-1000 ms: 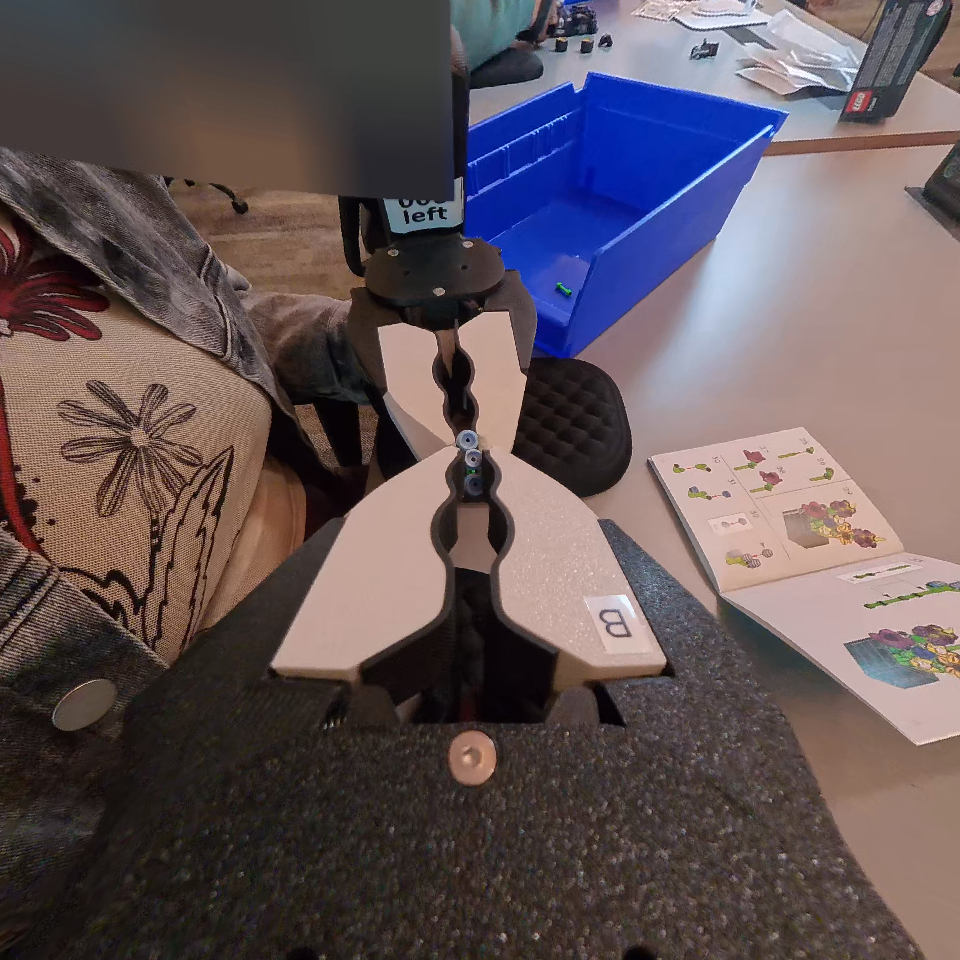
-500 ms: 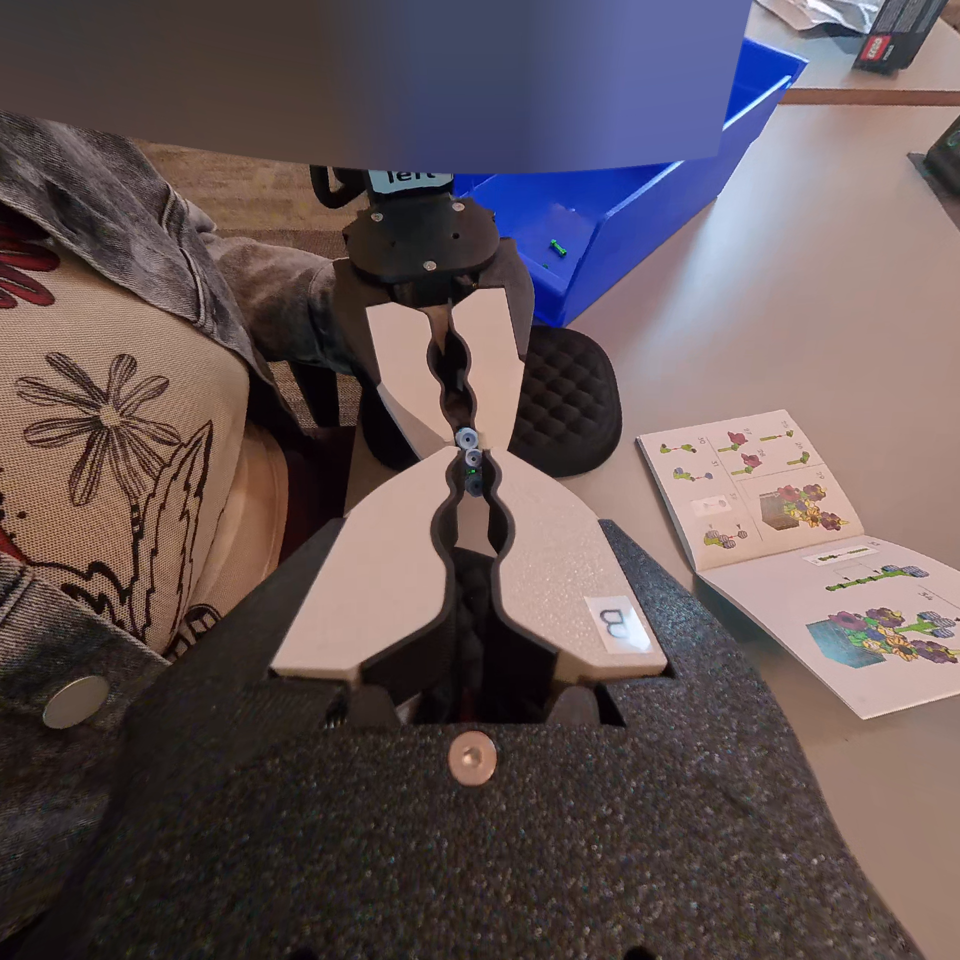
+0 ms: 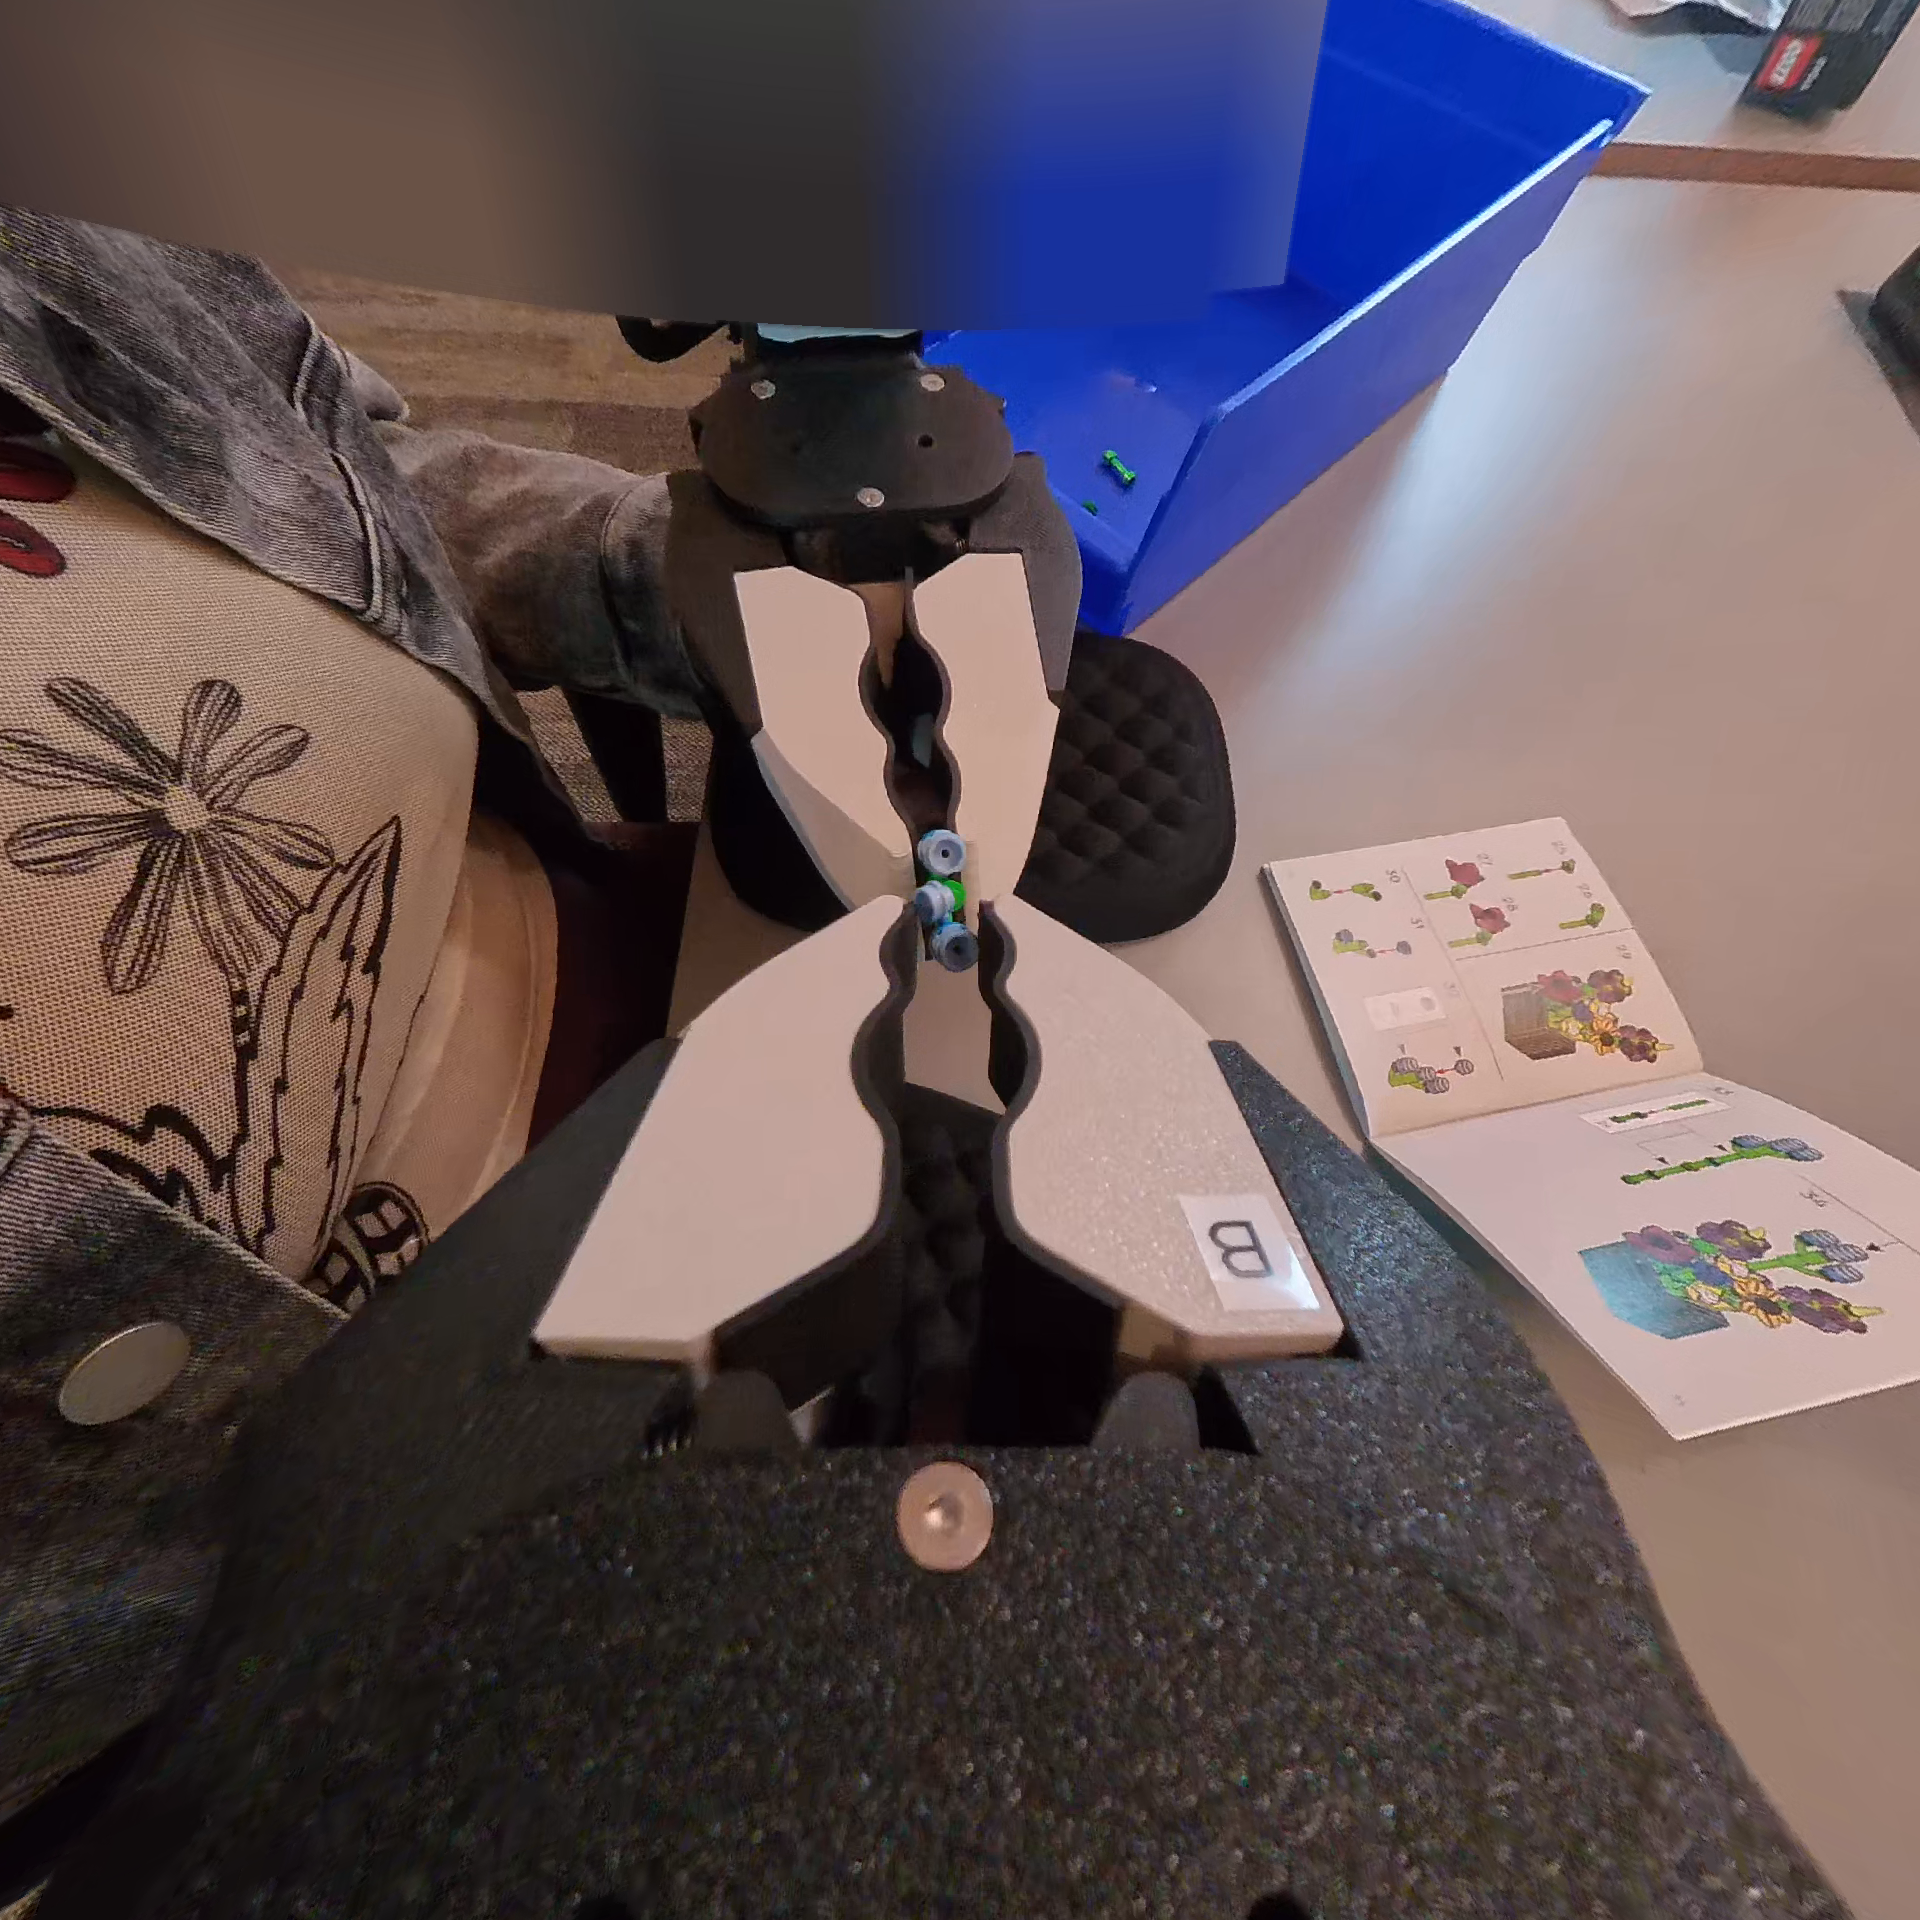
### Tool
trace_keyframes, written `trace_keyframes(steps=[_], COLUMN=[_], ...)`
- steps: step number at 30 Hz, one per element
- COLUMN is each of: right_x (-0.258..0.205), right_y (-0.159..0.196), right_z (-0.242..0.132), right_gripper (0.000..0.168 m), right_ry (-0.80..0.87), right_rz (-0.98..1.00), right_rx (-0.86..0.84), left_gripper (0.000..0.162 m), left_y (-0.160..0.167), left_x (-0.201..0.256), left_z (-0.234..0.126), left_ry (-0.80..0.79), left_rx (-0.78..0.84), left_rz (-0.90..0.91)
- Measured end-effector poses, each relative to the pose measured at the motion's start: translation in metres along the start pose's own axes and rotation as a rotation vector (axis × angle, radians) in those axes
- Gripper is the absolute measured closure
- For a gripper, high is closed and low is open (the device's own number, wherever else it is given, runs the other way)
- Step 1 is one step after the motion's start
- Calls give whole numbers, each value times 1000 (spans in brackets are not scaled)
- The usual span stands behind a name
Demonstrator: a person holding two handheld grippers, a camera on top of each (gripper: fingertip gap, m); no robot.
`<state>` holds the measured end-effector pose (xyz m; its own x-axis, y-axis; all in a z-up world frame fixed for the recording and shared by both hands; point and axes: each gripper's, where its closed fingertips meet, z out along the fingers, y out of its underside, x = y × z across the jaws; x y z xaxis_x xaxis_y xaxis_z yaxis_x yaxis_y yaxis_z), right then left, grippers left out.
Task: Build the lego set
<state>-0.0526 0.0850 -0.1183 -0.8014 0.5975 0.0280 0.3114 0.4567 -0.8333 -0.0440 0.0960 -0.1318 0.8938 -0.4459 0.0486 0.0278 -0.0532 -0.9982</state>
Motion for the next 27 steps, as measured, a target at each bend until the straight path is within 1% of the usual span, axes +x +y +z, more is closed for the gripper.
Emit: trace_keyframes(steps=[4, 6, 9, 11, 15, 22, 27], right_x=[1, -2, -14, -21, -27, -39, -43], right_y=[1, 1, 0, 2, 11, 13, 18], right_z=[0, -1, -4, -4, -2, -1, 1], right_gripper=[157, 157, 159, 159, 158, 155, 155], right_ry=[-28, -78, -235, -319, -380, -506, -586], right_rz=[35, 78, 189, 234, 242, 241, 281], right_rx=[30, 50, 85, 78, 21, -36, -58], left_gripper=[156, 156, 156, 156, 156, 156, 156], left_y=[1, 1, 1, 2, 11, 11, 17], left_x=[0, 2, 11, 17, 20, 27, 30], left_z=[1, 1, 1, 2, 2, 1, 2], left_ry=[4, 13, 46, 59, 68, 77, 102], left_rx=[-12, -21, -21, -42, -115, -151, -185], left_rz=[-8, 15, 125, 199, 287, 559, 661])
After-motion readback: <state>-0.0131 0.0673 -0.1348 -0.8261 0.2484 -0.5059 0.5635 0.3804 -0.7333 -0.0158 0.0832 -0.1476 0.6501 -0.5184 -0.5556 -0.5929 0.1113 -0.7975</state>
